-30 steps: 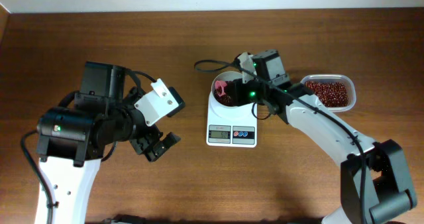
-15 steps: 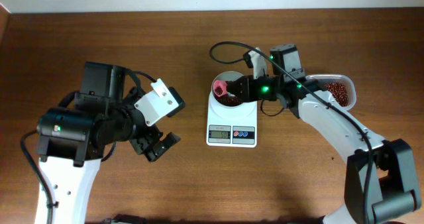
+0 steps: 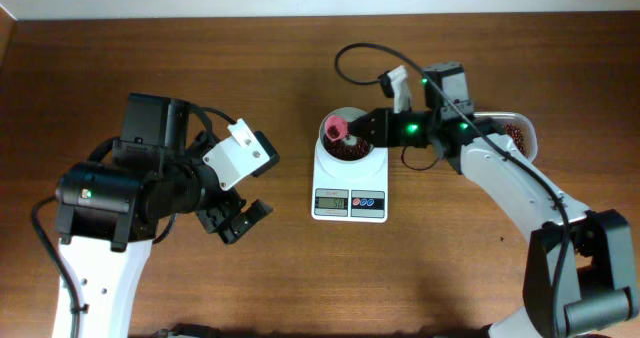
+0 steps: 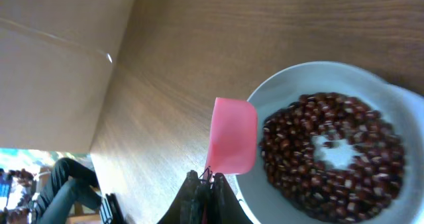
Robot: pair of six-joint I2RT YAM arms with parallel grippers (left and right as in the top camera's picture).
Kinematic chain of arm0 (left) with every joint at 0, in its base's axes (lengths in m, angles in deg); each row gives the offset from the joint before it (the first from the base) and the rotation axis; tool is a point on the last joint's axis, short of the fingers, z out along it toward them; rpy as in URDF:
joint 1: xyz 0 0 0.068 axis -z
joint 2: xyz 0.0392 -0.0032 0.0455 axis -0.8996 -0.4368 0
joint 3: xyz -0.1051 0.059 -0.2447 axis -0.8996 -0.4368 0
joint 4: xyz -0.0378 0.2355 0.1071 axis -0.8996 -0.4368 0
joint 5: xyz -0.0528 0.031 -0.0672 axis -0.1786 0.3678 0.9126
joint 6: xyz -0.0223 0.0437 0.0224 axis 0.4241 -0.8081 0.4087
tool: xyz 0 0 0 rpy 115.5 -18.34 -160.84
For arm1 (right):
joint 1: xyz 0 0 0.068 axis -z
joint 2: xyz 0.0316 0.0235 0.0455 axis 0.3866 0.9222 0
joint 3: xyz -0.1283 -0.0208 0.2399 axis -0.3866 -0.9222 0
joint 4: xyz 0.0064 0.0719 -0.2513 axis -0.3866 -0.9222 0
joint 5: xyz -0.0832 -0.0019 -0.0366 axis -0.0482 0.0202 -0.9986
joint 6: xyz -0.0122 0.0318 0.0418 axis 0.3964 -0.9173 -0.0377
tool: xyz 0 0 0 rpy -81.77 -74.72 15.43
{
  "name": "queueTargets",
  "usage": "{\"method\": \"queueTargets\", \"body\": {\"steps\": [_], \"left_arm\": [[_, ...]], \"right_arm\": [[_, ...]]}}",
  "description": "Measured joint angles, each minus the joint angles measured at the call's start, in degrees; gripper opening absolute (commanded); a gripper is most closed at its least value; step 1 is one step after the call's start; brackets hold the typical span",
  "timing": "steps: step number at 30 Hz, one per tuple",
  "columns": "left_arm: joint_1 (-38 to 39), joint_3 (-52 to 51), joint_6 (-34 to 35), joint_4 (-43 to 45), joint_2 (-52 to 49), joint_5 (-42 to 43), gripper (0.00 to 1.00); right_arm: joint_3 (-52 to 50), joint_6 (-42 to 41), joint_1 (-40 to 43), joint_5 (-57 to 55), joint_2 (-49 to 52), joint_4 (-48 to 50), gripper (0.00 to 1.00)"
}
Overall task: Scoop and weigh 50g on scale
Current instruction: 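Move the empty scoop right past the bean tub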
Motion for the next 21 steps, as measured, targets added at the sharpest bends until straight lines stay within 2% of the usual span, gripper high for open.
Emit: {"method": "queueTargets", "body": {"steps": [7, 21], "left_arm": [[0.0, 0.0, 0.0, 0.0, 0.0, 0.0, 0.99], [0.0, 0.0, 0.0, 0.0, 0.0, 0.0, 0.99]], "right_arm": [[0.0, -1.0, 7.9, 4.9, 0.0, -0.7, 0.04], [0.0, 1.0, 28.4, 9.1, 0.0, -17.7, 0.04]]}}
